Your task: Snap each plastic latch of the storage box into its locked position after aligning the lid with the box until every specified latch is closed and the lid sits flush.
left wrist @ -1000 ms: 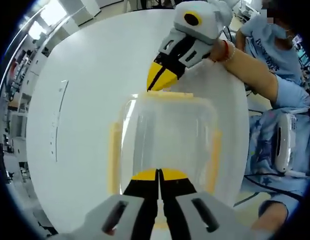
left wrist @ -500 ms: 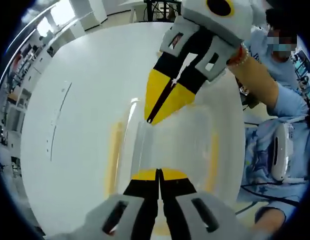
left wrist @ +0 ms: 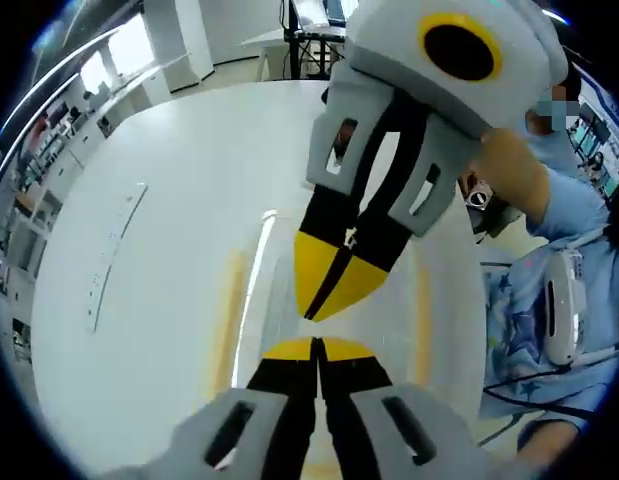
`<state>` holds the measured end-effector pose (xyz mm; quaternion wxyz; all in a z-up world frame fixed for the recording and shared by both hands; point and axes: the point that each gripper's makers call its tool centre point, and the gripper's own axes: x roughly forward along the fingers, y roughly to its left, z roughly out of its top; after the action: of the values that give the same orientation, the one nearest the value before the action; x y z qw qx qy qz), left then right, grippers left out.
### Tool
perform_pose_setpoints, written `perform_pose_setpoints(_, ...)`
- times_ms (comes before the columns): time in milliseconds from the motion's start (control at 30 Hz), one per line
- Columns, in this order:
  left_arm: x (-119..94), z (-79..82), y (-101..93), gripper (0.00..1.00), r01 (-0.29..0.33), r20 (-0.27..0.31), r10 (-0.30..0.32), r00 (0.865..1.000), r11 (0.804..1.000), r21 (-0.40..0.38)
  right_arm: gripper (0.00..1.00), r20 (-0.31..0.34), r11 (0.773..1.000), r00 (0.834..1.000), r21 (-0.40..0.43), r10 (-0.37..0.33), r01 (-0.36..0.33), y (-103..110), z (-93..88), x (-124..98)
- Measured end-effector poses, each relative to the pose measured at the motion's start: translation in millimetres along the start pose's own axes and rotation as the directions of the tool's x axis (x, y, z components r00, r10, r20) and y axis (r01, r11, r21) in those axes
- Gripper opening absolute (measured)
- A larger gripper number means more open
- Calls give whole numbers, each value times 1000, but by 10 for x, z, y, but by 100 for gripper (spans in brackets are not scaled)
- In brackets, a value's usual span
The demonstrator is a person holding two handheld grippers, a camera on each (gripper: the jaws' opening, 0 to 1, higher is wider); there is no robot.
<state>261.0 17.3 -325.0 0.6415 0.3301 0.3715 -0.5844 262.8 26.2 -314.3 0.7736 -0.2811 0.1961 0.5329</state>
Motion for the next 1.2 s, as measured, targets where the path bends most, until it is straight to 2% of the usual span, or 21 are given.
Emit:
perform_pose_setpoints(33, -4, 4, 0, 0, 6, 18, -6, 1000, 1000, -1, 0, -15, 1000, 1000, -7, 5, -5, 11, -9, 10)
perform_pose_setpoints(133, -23, -7, 25, 0, 14, 67, -12, 998, 999, -28, 0, -121, 998, 993, -56, -5, -2, 21, -113, 55)
perform_pose_setpoints(167, -33, -26, 51, 0, 7, 84, -4, 996, 999, -37, 0, -109, 998, 994, -62, -21, 14, -1, -78, 78)
perform_pose_setpoints(200, -53, -2, 55, 0, 13, 127, -7, 992, 999, -44, 0, -117, 997, 993, -77, -20, 11, 12, -64, 72)
perform_pose_setpoints(233, -91, -89, 89, 0, 2, 118, 4, 993, 998, -55, 0, -120, 996, 993, -88, -19, 9, 22, -40, 89)
perform_pose_setpoints(300, -154, -170, 112, 0, -1, 142, 11, 990, 998, -70, 0, -136, 994, 990, -112, -25, 9, 31, -28, 113)
perform_pose_setpoints(400, -234, -279, 130, 1, 0, 181, 18, 983, 996, -95, 0, -209, 985, 977, -174, -46, 9, 32, -39, 106)
perform_pose_setpoints(467, -266, -316, 145, 2, -10, 222, 37, 974, 993, -122, 0, -230, 987, 973, -159, -22, -16, 80, -7, 124)
perform_pose_setpoints(533, -271, -308, 136, 2, -3, 278, 45, 959, 989, -150, 0, -235, 992, 971, -103, 46, -72, 192, 17, 134)
perform_pose_setpoints(600, -280, -322, 132, 3, -15, 299, 56, 953, 990, -138, 0, -265, 990, 964, -135, 10, -48, 148, 9, 126)
perform_pose_setpoints(667, -306, -372, 139, 3, -40, 320, 83, 944, 989, -139, 0, -302, 977, 953, -209, -20, -46, 153, 8, 129)
perform_pose_setpoints(800, -397, -525, 204, 3, -106, 342, 151, 927, 983, -147, 0, -327, 976, 944, -213, -35, -37, 169, 12, 137)
perform_pose_setpoints(933, -506, -674, 242, 3, -116, 399, 179, 899, 977, -179, 0, -332, 977, 942, -213, -45, -28, 159, -2, 127)
perform_pose_setpoints(967, -535, -682, 246, 3, -110, 440, 186, 879, 975, -194, 0, -334, 977, 942, -210, -47, -26, 157, -7, 127)
perform_pose_setpoints(1033, -544, -681, 216, 2, -72, 493, 170, 853, 975, -212, 0, -335, 979, 941, -204, -46, -25, 155, -12, 126)
perform_pose_setpoints(1100, -557, -705, 221, 2, -73, 527, 174, 832, 976, -207, 0, -339, 979, 939, -204, -50, -22, 155, -16, 126)
perform_pose_setpoints(1133, -565, -731, 215, 2, -73, 530, 175, 830, 975, -209, 0, -341, 978, 939, -207, -52, -20, 155, -17, 126)
perform_pose_setpoints(1167, -560, -774, 206, 2, -69, 520, 171, 837, 975, -210, 0, -343, 978, 938, -209, -56, -18, 156, -19, 124)
perform_pose_setpoints(1200, -601, -744, 196, 2, -52, 559, 185, 808, 968, -244, 0, -346, 976, 936, -216, -63, -13, 159, -18, 127)
